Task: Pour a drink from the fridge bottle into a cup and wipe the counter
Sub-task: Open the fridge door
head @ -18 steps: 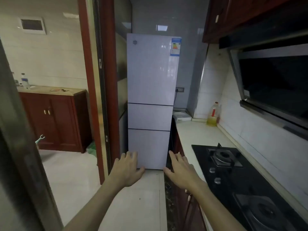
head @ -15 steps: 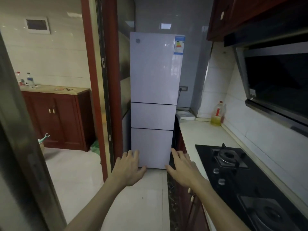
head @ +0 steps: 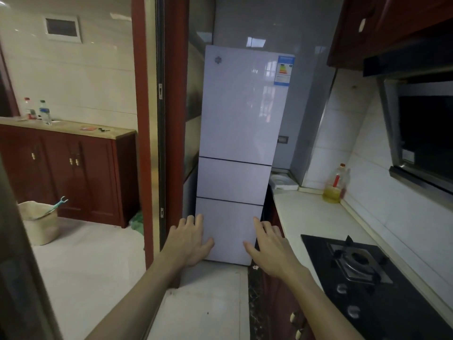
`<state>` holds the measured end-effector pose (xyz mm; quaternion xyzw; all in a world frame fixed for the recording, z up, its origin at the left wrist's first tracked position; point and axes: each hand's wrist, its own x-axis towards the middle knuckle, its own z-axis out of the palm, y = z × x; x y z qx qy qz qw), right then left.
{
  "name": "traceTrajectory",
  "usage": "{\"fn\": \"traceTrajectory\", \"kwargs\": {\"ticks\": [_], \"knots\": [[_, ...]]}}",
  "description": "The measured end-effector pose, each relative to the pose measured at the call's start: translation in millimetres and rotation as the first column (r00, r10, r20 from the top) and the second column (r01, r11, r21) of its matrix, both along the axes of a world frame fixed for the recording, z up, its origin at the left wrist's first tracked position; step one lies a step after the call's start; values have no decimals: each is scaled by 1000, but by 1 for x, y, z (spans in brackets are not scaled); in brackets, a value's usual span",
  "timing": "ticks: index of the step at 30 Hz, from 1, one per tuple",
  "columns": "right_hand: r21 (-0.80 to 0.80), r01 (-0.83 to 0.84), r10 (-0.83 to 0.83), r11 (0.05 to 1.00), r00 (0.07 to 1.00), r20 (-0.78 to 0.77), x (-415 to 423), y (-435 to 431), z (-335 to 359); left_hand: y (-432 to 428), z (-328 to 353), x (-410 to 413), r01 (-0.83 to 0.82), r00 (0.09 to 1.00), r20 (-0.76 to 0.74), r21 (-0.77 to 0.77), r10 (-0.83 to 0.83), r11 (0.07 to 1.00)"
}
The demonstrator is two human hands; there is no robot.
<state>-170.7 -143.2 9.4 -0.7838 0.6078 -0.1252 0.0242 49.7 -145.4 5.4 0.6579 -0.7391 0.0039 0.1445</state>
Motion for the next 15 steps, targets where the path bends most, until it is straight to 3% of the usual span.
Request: {"fn": "traceTrajectory", "kwargs": {"ticks": [15], "knots": [[-55, 57, -54, 997, 997, 54, 54, -176, -3, -180, -10, 53, 33, 997, -78, 35, -30, 999]]}}
